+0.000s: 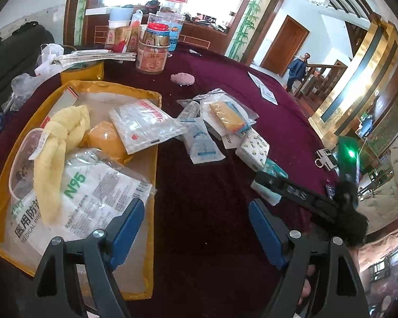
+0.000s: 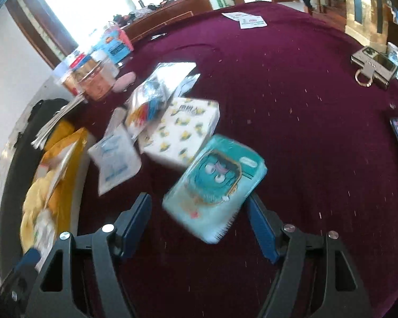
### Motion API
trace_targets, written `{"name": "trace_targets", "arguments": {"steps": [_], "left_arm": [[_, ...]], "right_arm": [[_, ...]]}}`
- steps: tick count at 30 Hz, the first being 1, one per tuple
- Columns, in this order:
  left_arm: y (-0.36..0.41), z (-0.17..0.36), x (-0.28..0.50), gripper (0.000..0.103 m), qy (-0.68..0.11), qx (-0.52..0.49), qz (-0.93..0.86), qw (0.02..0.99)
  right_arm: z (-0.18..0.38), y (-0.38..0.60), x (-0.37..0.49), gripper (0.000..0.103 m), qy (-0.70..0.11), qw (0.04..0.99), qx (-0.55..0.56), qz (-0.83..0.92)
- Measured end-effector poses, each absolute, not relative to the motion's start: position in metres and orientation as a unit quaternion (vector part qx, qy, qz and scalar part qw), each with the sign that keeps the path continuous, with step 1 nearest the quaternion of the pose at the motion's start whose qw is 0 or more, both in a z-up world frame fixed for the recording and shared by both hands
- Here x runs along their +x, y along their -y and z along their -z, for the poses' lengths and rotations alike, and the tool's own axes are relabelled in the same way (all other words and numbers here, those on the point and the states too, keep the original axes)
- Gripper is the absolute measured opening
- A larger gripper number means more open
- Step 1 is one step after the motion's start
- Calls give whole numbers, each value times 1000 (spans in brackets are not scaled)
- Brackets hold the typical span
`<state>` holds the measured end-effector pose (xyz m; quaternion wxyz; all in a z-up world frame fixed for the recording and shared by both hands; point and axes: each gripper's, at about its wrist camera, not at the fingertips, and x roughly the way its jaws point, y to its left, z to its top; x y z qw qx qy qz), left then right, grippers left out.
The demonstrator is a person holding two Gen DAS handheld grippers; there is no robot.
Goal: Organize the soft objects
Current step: 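Move the right gripper to the teal tissue pack and grasp it, then grasp the white desiccant packet with the left gripper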
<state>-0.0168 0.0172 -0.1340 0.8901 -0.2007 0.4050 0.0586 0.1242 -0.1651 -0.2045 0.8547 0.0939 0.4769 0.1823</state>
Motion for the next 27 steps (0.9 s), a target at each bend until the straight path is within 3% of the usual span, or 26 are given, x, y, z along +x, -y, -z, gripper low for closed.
{"name": "trace_targets", "arguments": {"steps": [6,8,16,21,23,27], "left_arm": [[-19,128,-10,85,-399,-190,-64,895],[-18,126,-3,85,-397,-185,-63,897],[-11,118,49,85,-413,-148,-60,896],[-3,130,104,84,-458,-122,-62,878],[-4,145,126,73,-485,-119,-73,864],[-7,171,148,64,-532,-121,-95,833]], "right_arm": [[206,139,132,73,-464,875,19,-138],[206,139,130,57,-460,879,7,-124],[202,186,113,26,-450,870,73,-187],[206,190,114,24,-440,871,84,-202],[206,189,113,24,-439,870,84,-208],[206,187,112,24,-438,868,80,-217]]}}
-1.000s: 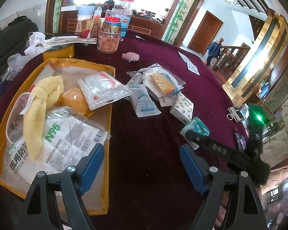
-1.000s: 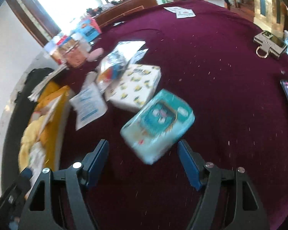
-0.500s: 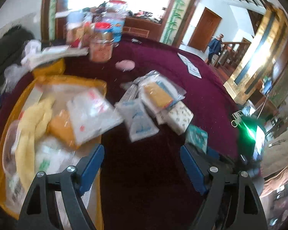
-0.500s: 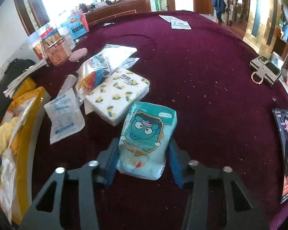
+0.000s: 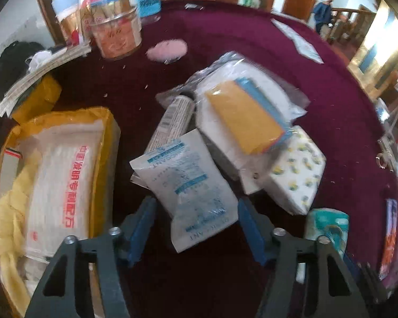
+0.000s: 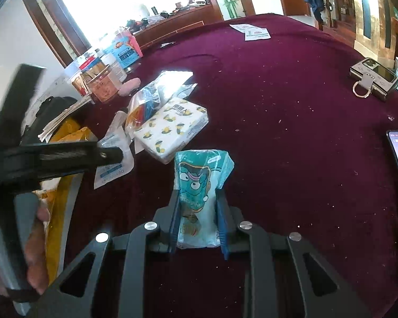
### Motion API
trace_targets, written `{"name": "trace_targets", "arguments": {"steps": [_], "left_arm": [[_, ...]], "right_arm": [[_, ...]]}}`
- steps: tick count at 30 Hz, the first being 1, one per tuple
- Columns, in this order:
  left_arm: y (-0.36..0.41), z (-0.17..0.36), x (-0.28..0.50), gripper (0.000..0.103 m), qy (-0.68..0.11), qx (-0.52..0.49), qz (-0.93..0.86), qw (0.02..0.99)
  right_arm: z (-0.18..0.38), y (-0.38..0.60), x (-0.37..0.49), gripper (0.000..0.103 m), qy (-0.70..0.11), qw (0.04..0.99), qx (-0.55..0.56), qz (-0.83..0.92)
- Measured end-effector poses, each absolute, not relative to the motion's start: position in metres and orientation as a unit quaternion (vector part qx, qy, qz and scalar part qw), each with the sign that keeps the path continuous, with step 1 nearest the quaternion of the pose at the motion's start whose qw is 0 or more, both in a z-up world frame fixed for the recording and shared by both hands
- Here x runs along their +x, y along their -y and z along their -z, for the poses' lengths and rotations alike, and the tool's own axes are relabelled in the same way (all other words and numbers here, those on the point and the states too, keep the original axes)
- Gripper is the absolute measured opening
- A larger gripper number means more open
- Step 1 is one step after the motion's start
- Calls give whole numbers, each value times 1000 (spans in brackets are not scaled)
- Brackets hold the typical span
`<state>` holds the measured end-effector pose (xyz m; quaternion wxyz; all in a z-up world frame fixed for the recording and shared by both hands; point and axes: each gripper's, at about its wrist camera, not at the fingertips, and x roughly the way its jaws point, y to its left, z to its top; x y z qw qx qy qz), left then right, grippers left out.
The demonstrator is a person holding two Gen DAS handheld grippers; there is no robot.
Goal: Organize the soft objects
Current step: 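Grasp the white desiccant packet with the left gripper, then carry the desiccant packet with left gripper while right gripper carries the teal pack to the tray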
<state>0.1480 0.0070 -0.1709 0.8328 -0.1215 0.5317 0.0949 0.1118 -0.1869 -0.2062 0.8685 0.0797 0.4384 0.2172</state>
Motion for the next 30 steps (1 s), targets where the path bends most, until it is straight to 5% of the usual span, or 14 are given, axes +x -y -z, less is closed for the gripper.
{"name": "trace_targets", "arguments": {"steps": [6,11,21,30], "left_arm": [[-8,192,158,57,-551,-108,-131,817],[-11,187,152,20,-532,-113,-128,829],[-5,165,69,17,-503,-188,-21,843],[0,163,20,17,-469,-224,5,855]], "right_arm": [[207,181,111,26,-437,870,64,-221],[207,180,109,28,-436,870,58,-223],[206,176,106,28,-434,868,47,-237],[199,174,94,13,-413,870,41,-266]]}}
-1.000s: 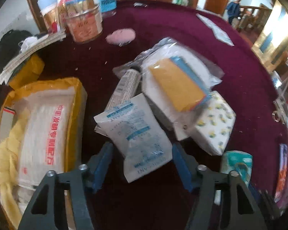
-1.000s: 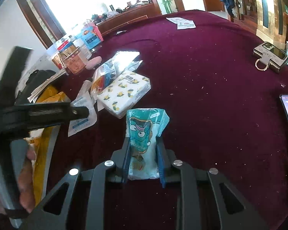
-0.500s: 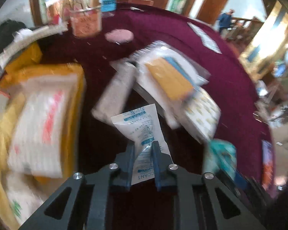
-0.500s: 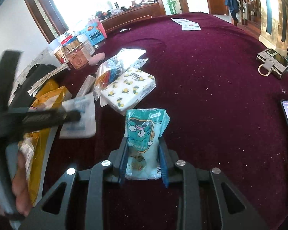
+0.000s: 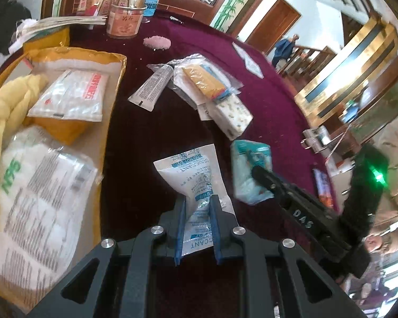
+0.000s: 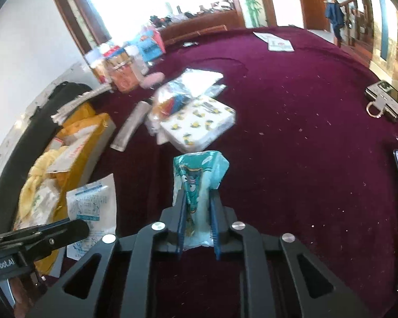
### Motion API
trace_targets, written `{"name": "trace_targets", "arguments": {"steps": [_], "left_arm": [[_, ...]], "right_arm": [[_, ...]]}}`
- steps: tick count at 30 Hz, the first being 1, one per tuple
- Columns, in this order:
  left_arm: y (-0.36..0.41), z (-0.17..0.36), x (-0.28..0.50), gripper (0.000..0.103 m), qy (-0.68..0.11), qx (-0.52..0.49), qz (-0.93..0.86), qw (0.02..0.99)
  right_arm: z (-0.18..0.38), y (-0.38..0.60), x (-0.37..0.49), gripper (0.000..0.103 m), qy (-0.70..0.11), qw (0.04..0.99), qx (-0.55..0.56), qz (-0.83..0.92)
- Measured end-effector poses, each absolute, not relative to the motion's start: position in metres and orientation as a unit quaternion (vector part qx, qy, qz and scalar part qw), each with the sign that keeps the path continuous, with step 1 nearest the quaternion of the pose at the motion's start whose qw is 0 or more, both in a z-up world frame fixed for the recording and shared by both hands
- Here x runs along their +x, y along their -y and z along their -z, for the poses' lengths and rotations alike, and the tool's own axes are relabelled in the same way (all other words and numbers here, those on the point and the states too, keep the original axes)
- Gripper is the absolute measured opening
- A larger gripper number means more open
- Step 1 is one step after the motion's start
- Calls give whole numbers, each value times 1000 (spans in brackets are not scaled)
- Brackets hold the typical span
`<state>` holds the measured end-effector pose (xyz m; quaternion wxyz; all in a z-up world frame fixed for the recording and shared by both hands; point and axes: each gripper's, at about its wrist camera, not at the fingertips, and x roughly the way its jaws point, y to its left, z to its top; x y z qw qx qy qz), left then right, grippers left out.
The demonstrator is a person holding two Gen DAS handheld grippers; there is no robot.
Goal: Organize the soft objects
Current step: 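Carry the desiccant packet with left gripper while right gripper carries the teal pack to the tray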
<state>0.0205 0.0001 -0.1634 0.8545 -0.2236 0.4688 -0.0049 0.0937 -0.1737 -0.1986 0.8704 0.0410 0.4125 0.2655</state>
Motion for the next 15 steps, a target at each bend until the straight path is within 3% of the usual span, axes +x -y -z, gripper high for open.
{"name": "trace_targets", "arguments": {"steps": [9,15], "left_arm": [[-25,130,-23,17,-422,-277,27,863],[-45,117,-39,17,-404,-287,16,869]], "right_arm": [[178,163,78,10,-394,877,30,-273],[175,169,77,9,-398,861,81,-307]]}}
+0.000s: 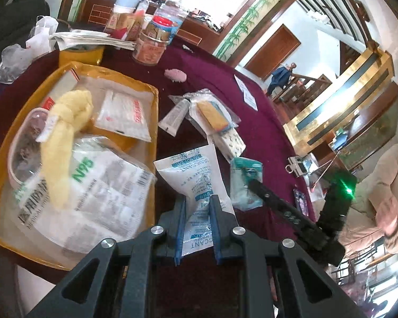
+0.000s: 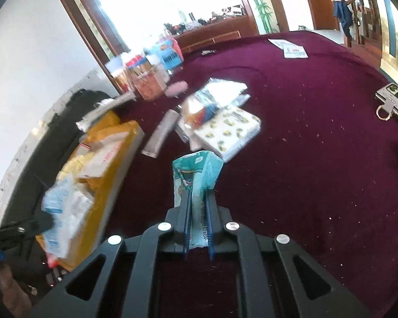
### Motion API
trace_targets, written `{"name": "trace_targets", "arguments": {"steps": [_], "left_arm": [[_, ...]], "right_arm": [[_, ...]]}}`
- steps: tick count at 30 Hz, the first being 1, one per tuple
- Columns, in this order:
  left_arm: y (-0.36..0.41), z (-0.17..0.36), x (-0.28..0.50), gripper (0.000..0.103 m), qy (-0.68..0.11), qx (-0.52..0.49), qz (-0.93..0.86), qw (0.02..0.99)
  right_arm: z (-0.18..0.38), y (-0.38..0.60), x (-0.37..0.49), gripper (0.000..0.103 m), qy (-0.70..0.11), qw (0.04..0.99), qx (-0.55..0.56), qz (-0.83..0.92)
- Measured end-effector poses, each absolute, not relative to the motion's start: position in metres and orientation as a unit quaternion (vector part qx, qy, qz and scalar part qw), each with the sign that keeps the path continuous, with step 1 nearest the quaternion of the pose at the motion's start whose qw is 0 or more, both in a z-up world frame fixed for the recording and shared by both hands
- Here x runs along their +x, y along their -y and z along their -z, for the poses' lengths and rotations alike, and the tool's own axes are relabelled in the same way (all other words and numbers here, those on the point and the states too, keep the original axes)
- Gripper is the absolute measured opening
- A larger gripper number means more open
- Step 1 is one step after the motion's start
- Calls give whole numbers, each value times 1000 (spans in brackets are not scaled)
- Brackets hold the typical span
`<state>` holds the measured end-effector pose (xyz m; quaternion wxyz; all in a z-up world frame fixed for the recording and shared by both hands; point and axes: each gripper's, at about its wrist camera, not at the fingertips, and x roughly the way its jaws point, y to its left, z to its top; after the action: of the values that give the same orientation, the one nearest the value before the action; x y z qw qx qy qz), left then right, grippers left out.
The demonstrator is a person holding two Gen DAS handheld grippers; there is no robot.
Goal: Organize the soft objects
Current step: 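Carry the desiccant packet with left gripper while right gripper carries the teal pack to the tray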
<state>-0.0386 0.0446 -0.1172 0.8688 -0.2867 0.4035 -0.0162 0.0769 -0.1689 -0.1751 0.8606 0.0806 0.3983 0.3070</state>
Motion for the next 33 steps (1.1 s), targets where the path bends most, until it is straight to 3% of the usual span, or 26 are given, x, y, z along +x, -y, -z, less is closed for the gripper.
{"name": "trace_targets", "arguments": {"steps": [11,24,33], "left_arm": [[-112,101,-55,17,-370,-317,-46,872],[-205,112,25,17,-410,-312,-98,852],[-226,137,71,17,-453,-299,-118,832]], "right_arm": [[128,94,59,10,-373,818,76,-432],[147,-10,132,10,-450,767,98,-446],[165,-36,160,11,-478,767,91,-417]]}}
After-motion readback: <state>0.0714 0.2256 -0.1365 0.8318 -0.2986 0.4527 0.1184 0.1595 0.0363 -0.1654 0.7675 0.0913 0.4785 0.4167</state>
